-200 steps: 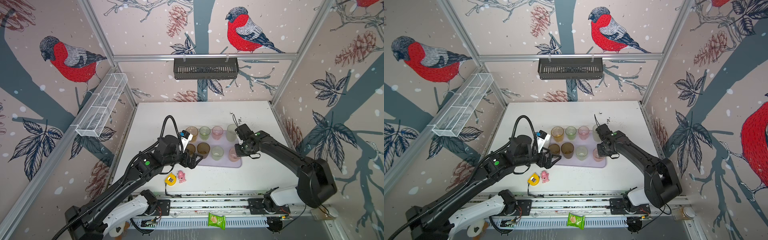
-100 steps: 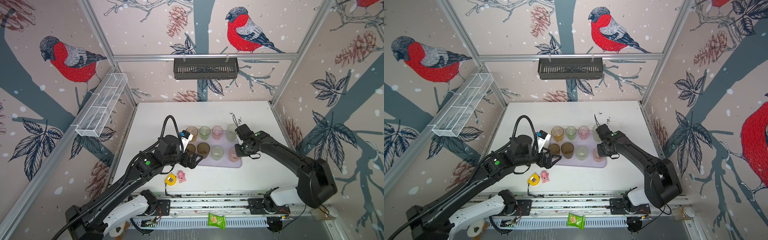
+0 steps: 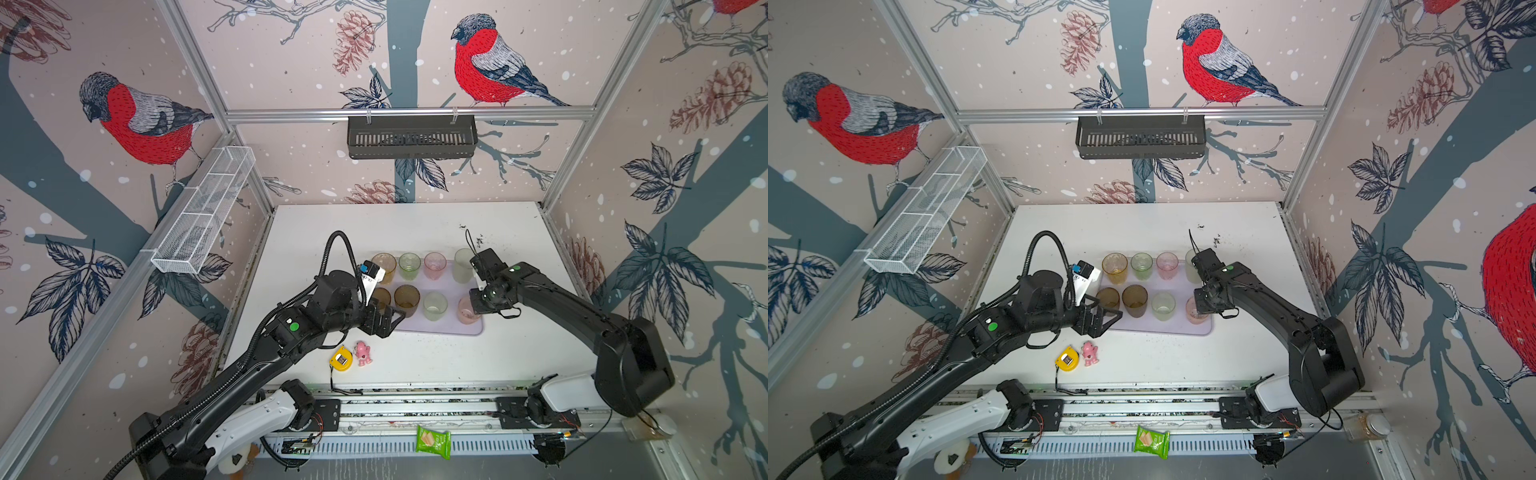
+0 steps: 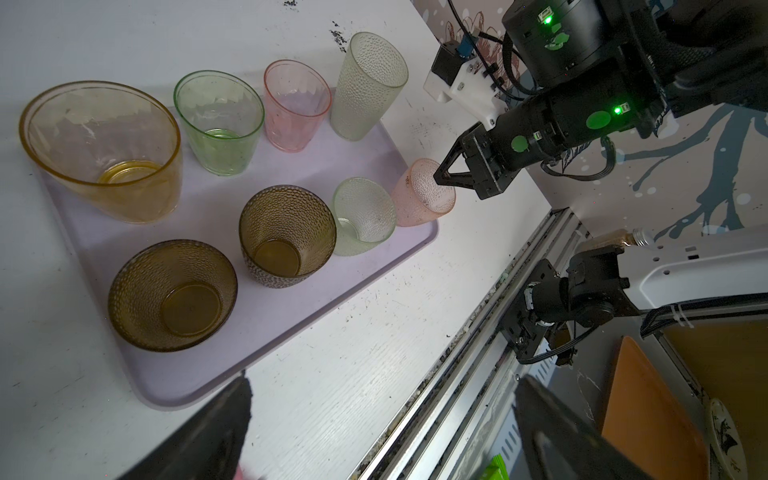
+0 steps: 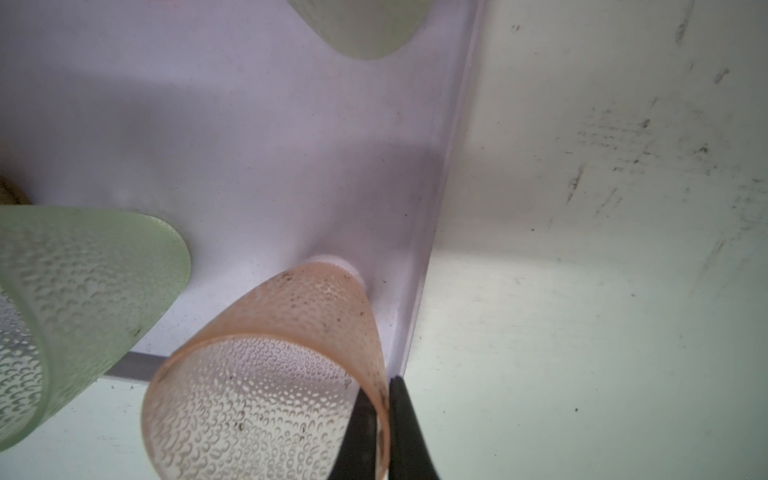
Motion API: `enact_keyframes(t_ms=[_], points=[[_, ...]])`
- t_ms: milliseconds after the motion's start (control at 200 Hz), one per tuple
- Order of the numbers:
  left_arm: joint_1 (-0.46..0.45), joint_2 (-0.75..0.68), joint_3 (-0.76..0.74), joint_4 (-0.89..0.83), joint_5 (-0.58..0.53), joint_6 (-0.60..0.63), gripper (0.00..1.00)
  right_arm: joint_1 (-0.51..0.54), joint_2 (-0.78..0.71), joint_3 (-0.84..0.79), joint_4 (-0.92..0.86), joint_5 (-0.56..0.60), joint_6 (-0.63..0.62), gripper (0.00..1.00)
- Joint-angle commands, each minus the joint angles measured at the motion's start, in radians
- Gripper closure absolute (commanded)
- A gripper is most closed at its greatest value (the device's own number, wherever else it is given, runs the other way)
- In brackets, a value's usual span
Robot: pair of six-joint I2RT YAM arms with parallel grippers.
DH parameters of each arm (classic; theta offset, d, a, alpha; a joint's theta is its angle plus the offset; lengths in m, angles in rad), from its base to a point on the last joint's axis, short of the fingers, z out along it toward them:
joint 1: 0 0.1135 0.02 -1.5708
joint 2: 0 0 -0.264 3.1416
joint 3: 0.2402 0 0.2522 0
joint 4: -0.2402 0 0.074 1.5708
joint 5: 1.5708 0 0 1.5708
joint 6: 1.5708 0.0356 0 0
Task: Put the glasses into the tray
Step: 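Lower the pale pink glass onto the tray beside the pale green glass, then open the right gripper and raise it off the pale pink glass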
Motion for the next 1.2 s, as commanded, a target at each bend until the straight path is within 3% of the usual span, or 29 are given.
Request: enact_keyframes(t_ms=[0,555,1196], points=[[0.001,-0.006,0.002,0.011,-0.001,0.004,0.02,0.002,0.000,-0.001,0.011,-0.009,-0.014,0.91],[0.001,-0.010,-0.008,0.020,-0.002,-0.008,0.02,0.005,-0.004,-0.001,0.010,-0.008,-0.012,0.84],[0.002,0.031,0.029,0.045,0.000,0.001,0.02,0.006,-0.037,0.007,-0.002,0.022,0.001,0.61]])
